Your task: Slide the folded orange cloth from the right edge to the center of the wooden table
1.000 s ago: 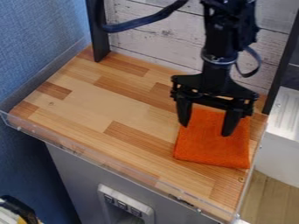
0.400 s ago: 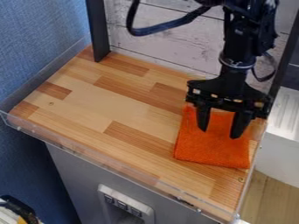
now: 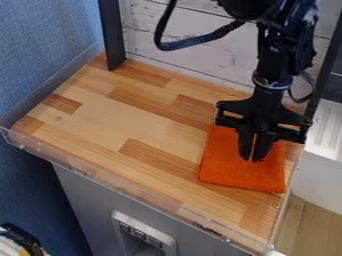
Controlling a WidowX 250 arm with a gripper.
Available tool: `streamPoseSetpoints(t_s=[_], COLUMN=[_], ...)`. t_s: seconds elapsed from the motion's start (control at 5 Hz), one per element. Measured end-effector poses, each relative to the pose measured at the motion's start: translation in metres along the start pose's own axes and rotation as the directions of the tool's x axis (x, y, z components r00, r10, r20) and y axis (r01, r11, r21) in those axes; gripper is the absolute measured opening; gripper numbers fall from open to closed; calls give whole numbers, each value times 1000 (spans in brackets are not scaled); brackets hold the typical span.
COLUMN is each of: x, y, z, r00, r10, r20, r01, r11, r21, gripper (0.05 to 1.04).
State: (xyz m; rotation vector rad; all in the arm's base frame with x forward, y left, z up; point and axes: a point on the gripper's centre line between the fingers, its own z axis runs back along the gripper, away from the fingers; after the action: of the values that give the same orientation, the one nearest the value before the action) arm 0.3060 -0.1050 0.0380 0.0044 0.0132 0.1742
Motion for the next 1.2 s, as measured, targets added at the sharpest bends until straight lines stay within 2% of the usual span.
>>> streamPoseSetpoints(t_s=[0.2, 0.6, 0.8, 1.2], x=[3, 6, 9, 26], y=[-2, -5, 1, 33], z=[-9, -20, -26, -28], r00=[1000, 1000, 999, 996], r10=[-5, -23, -45, -91], r20=[5, 19, 2, 3], r01=[5, 23, 45, 91], r11=[1000, 1000, 999, 996], r21=[-3, -21, -17, -18], gripper=[64, 59, 59, 59])
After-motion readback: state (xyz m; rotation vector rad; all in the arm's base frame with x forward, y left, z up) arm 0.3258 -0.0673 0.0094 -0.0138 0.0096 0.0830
